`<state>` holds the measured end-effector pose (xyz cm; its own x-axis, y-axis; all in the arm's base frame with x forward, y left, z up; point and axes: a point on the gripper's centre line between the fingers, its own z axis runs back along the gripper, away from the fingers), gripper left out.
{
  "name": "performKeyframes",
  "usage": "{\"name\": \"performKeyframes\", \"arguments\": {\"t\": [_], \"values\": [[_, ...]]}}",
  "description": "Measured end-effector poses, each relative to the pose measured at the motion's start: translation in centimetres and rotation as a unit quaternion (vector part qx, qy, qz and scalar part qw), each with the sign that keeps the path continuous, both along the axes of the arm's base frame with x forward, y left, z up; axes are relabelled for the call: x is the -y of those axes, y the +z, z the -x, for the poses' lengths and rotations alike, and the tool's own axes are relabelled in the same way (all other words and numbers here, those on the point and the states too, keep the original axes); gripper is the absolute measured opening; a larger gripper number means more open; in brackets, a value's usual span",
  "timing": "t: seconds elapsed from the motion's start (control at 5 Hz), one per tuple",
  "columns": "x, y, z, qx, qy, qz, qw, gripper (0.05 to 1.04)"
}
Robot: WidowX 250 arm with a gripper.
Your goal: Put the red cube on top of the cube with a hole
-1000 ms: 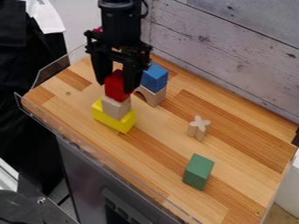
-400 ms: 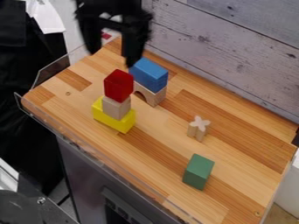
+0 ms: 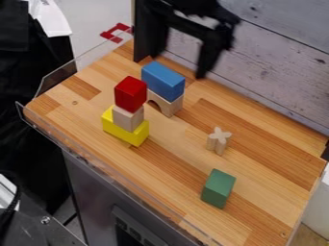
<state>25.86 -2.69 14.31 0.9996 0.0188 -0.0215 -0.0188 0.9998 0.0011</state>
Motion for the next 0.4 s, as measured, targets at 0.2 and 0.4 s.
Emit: {"name": "performKeyframes", "arguments": {"t": [0.2, 0.4], "values": [[0.9, -1.0, -0.2, -0.007, 0.003, 0.010, 0.9999, 0.999], [1.5, -2.8, -0.5, -0.019, 0.012, 0.023, 0.9995, 0.999]]}}
